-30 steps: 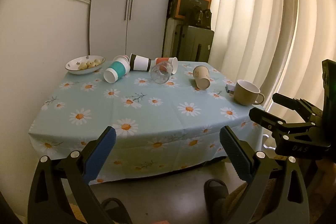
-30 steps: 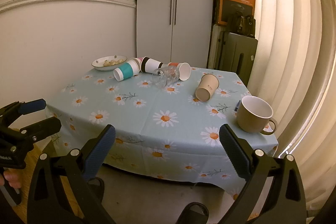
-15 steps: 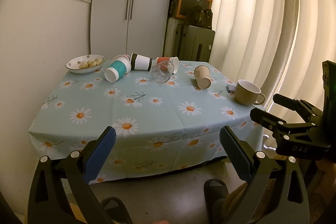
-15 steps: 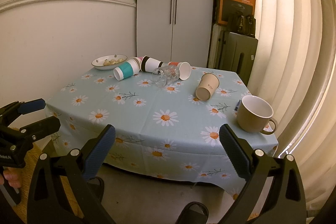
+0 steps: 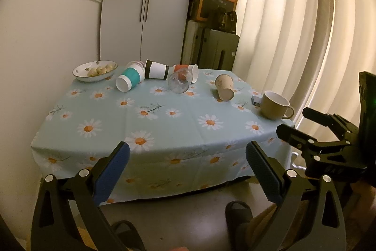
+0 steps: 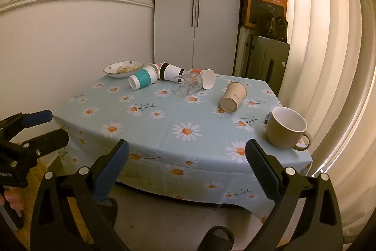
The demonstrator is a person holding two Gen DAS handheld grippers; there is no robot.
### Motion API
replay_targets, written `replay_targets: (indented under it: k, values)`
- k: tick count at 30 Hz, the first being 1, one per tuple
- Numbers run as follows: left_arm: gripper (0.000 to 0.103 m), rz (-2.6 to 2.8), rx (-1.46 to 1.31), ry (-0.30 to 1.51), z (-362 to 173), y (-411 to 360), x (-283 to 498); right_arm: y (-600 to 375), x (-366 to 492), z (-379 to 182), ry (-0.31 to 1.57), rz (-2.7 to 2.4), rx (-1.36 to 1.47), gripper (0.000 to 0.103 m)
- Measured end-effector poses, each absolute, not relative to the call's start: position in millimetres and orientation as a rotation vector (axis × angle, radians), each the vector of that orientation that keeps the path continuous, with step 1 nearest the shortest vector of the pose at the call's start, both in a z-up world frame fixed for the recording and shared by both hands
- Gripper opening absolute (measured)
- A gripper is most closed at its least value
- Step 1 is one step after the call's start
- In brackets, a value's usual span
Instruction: Flip cup upright
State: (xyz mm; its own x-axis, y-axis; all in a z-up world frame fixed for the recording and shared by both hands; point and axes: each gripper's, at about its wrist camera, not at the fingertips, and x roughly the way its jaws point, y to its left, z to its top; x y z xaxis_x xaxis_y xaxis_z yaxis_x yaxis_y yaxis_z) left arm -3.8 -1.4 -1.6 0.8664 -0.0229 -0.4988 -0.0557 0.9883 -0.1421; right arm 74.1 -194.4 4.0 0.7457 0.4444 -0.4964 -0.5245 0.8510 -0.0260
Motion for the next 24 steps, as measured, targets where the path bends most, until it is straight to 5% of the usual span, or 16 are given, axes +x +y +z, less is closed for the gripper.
replay_targets:
  k: [24]
  values:
    - [0.096,-0.056,-0.36,0.613,-4,33,21,-209,102,12,0.64,0.6,0.012,0.098]
